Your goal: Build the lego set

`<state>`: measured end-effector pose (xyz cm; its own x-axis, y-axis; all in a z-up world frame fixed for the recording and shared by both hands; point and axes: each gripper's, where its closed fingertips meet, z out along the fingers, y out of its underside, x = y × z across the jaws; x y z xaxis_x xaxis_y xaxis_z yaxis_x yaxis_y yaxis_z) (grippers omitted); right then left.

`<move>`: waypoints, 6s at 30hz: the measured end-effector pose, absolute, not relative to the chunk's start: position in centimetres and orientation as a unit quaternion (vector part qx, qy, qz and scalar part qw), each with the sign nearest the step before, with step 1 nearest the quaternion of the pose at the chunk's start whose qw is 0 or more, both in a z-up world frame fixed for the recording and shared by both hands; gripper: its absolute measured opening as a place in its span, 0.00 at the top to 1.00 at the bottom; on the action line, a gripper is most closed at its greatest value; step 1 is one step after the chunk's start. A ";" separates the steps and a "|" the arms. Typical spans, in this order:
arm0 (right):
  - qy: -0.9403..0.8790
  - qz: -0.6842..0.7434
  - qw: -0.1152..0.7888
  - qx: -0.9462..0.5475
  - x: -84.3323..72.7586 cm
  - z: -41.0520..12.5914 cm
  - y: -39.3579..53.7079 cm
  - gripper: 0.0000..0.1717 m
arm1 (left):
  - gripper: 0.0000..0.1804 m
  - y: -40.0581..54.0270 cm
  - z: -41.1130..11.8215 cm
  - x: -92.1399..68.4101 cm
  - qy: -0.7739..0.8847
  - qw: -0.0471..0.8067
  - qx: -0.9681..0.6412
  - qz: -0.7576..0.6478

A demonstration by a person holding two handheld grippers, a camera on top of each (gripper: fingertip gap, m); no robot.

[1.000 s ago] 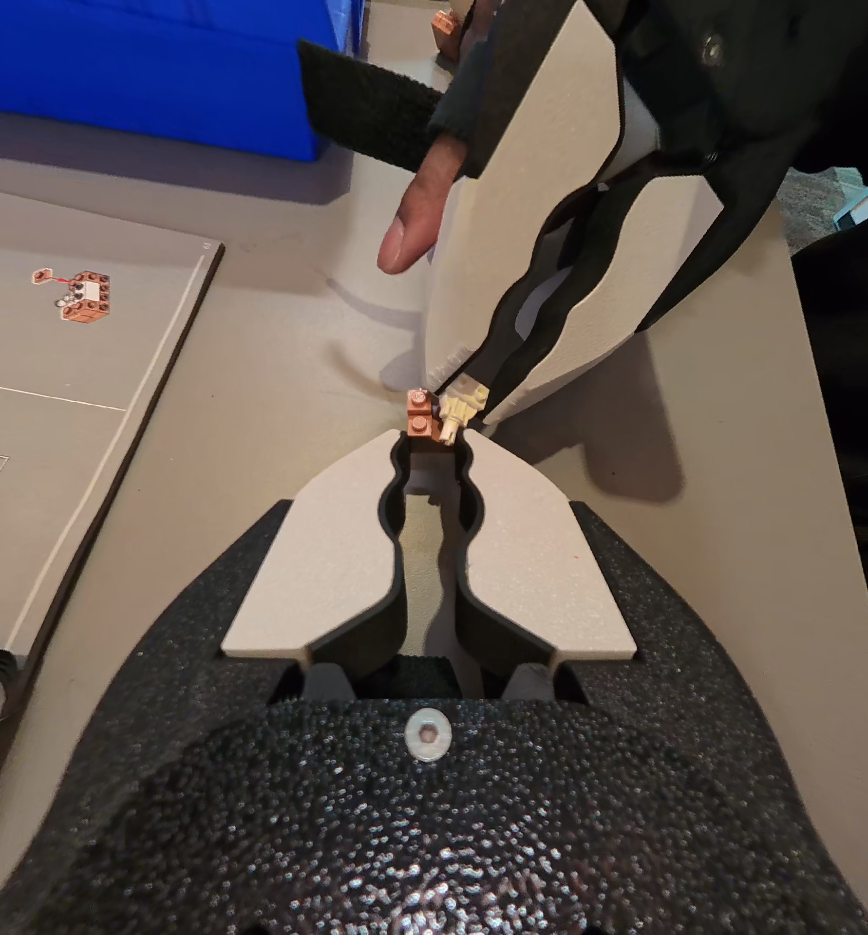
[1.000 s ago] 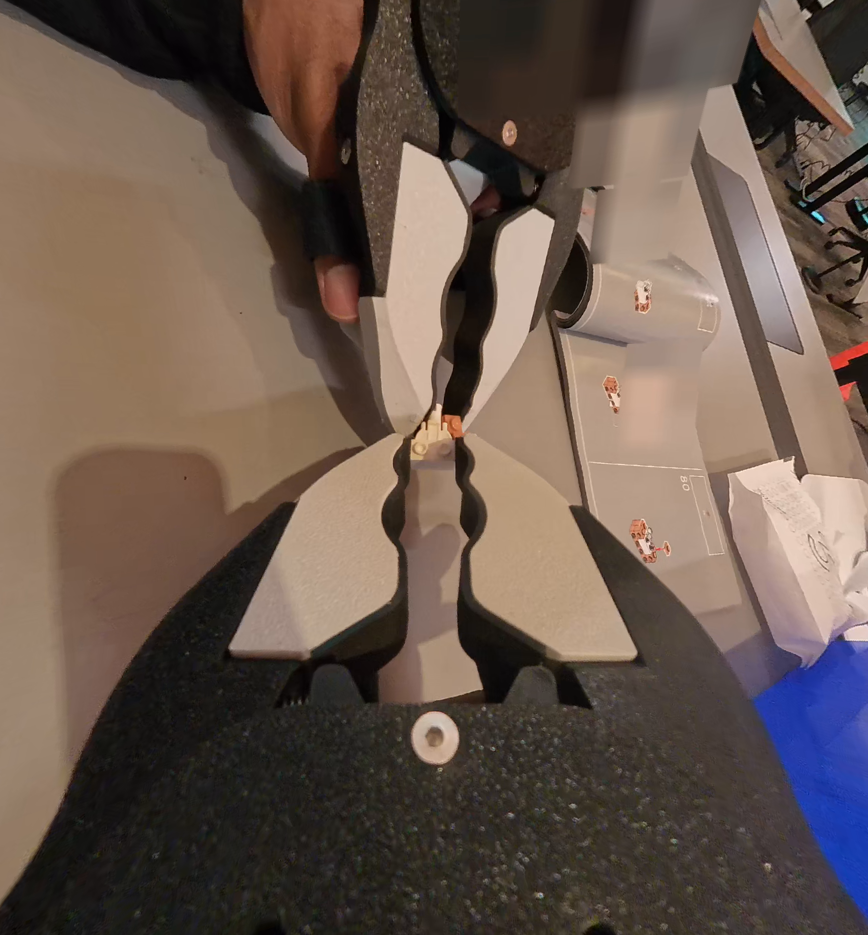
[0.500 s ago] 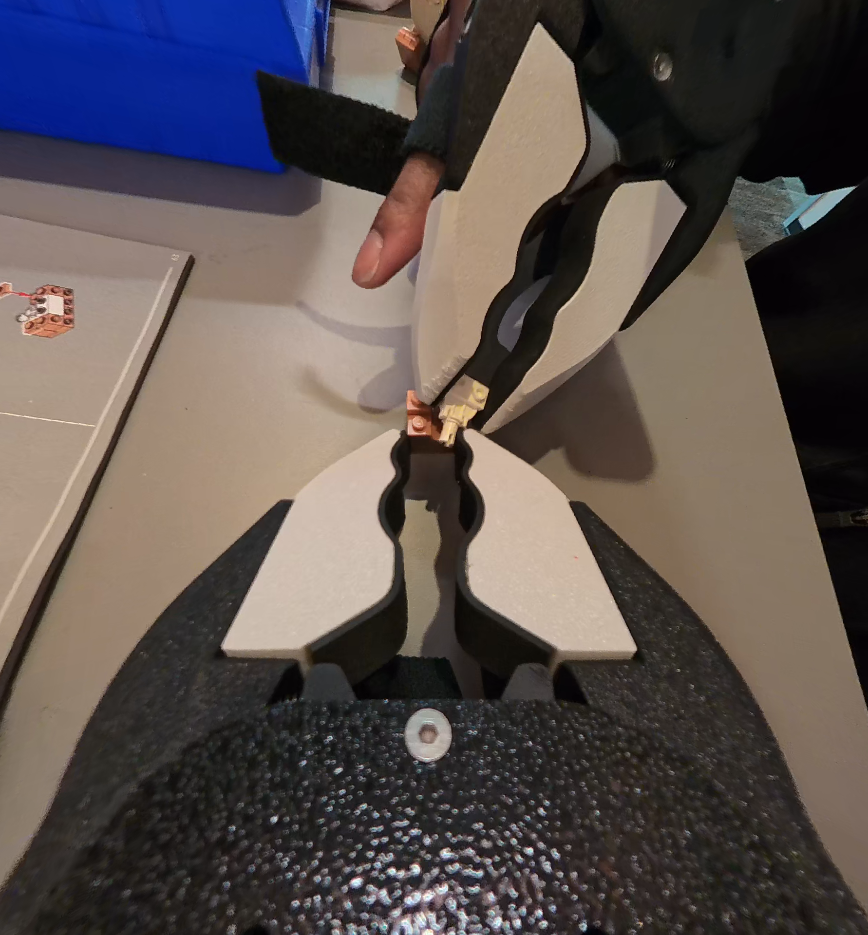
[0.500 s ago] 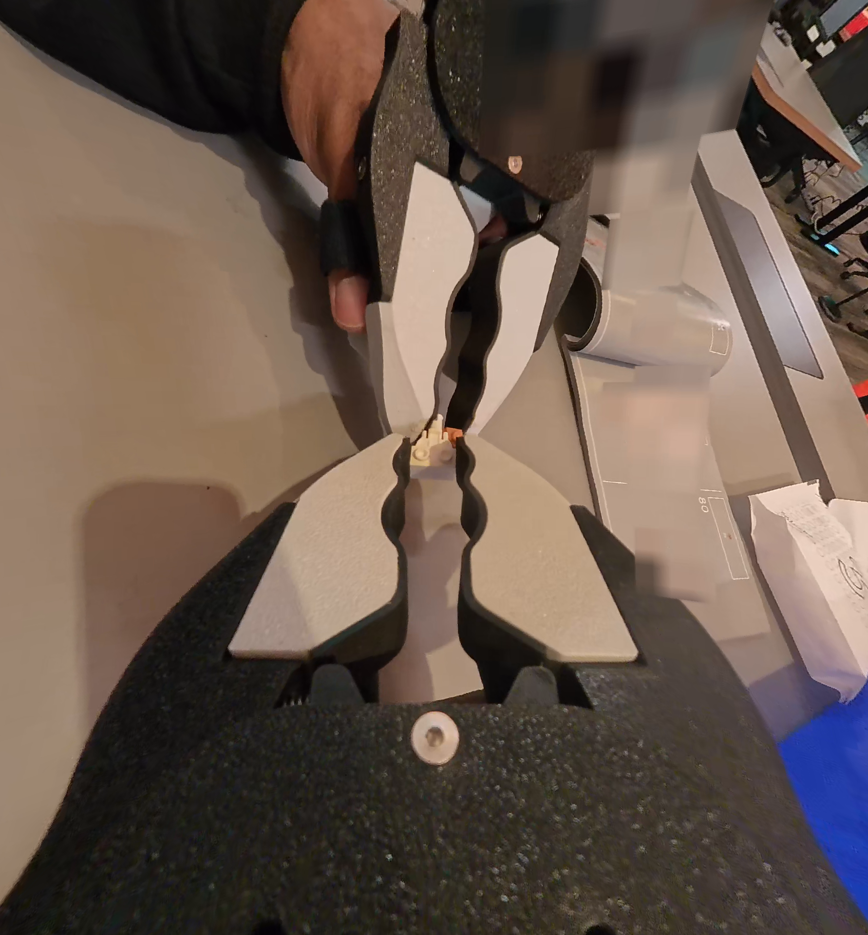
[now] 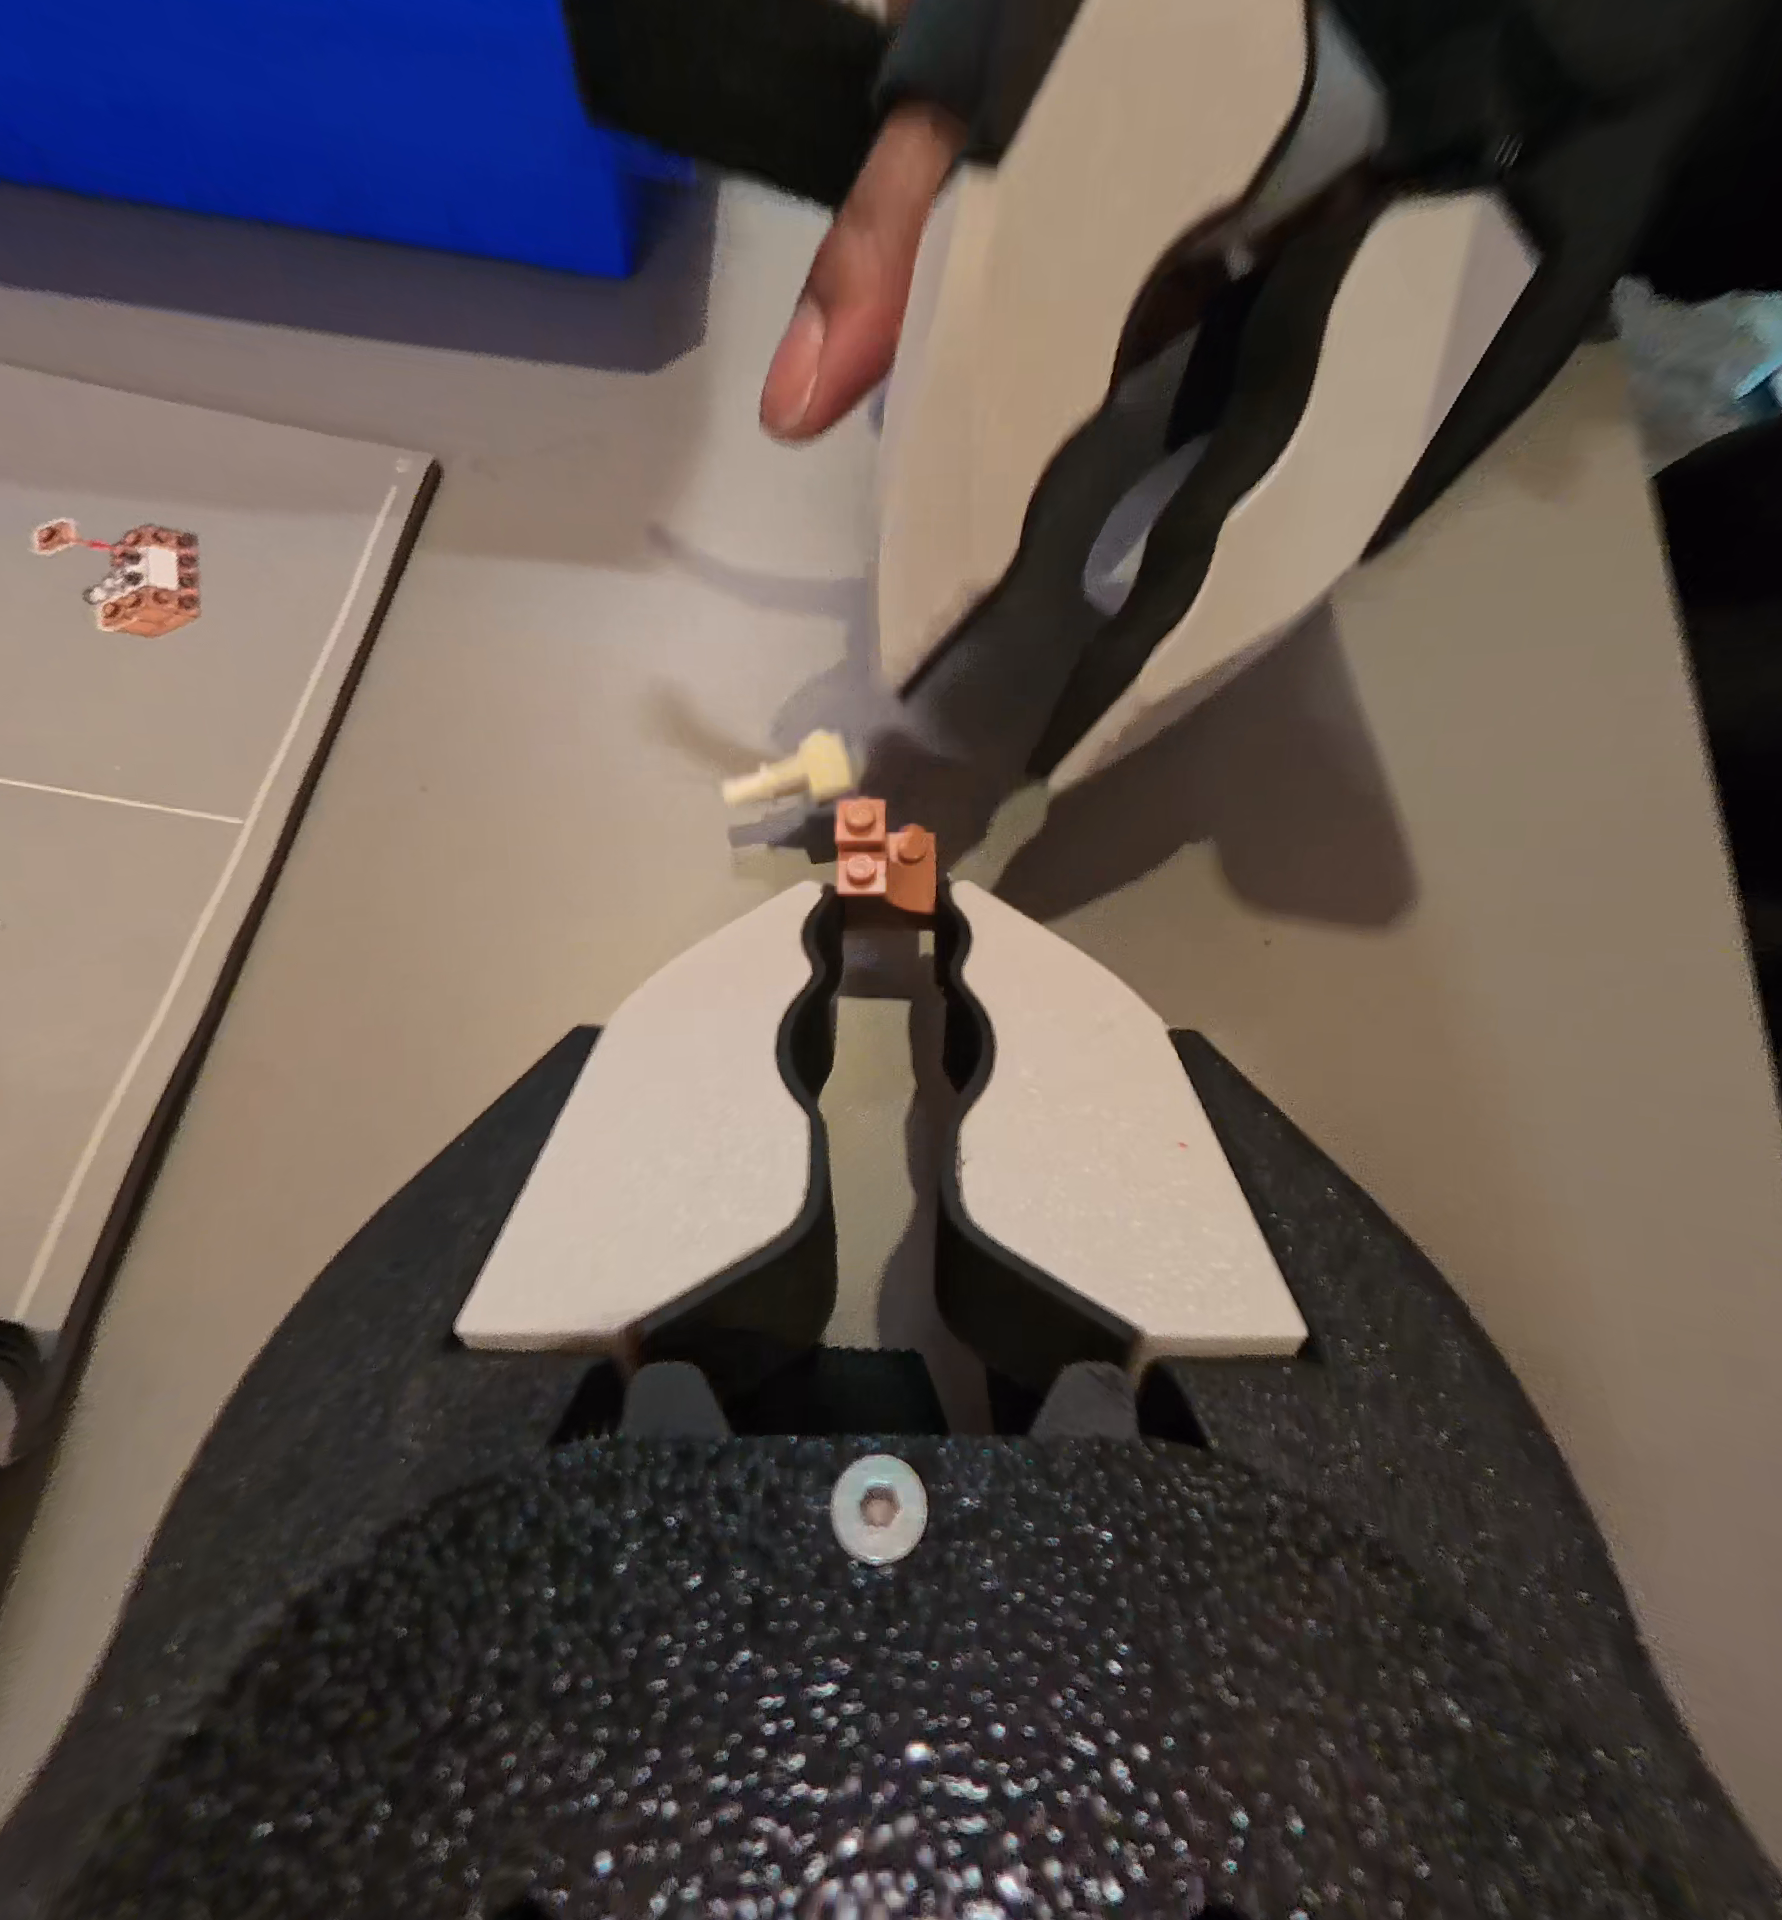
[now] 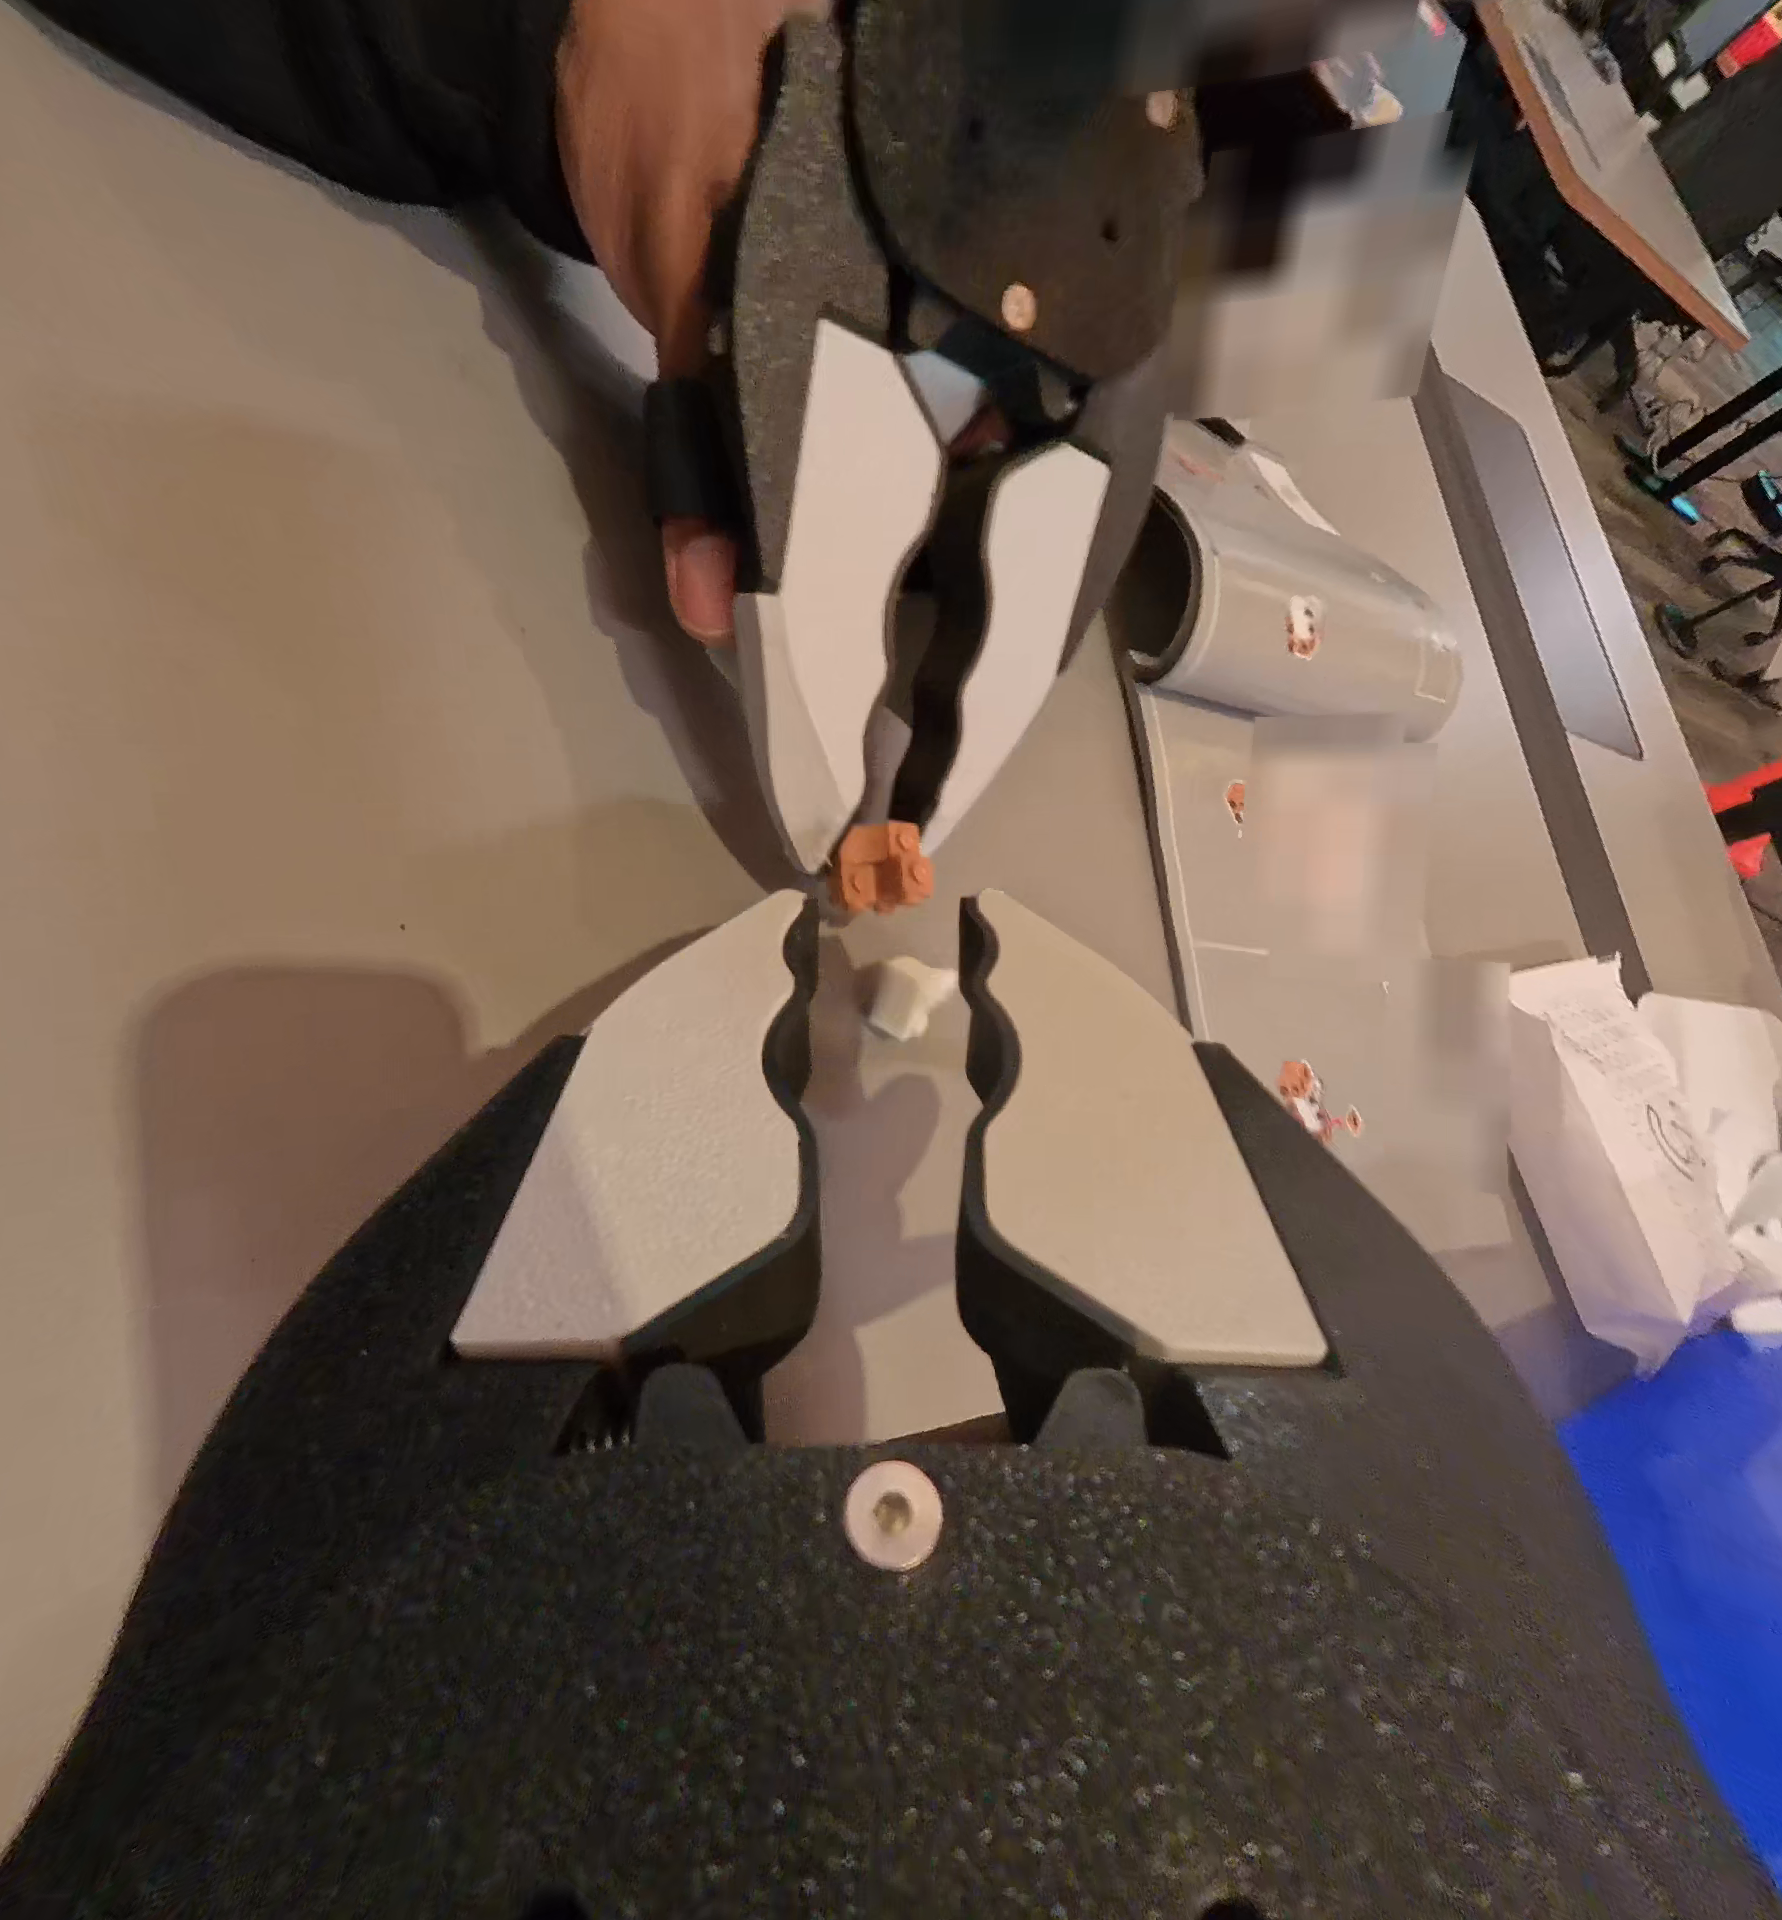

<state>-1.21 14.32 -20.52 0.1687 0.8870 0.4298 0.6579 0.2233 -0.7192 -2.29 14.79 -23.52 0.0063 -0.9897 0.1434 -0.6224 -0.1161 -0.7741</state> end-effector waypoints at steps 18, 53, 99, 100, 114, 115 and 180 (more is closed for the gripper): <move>-0.606 0.141 0.369 -0.690 -0.2 -24.4 16.8 0.82 | 0.91 15.9 -24.3 -3.4 0.601 0.247 -0.691 -0.318; -0.549 0.312 0.415 -0.656 -1.9 -20.7 14.6 0.90 | 0.91 15.2 -22.1 -2.4 0.621 0.299 -0.624 -0.368; -0.658 0.214 0.313 -0.651 1.7 -24.1 11.8 0.81 | 0.91 15.1 -25.4 -3.2 0.651 0.248 -0.659 -0.283; -0.657 0.219 0.312 -0.650 2.0 -24.0 11.8 0.81 | 0.91 15.1 -25.4 -3.2 0.652 0.247 -0.659 -0.284; -0.635 0.217 0.327 -0.665 1.2 -24.4 12.7 0.94 | 0.86 16.0 -23.2 -3.3 0.651 0.300 -0.633 -0.293; -0.625 0.220 0.325 -0.675 1.2 -24.4 12.8 0.94 | 0.86 15.9 -22.6 -3.2 0.658 0.316 -0.619 -0.290; -0.560 0.200 0.399 -0.698 -3.1 -23.3 17.5 0.92 | 0.98 16.3 -20.8 -4.1 0.509 0.220 -0.668 -0.497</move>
<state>-3.05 17.48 -23.34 0.2923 0.9413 0.1690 0.6226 -0.0532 -0.7807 -4.05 16.28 -20.80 -0.0116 -0.8981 0.4396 -0.4612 -0.3853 -0.7993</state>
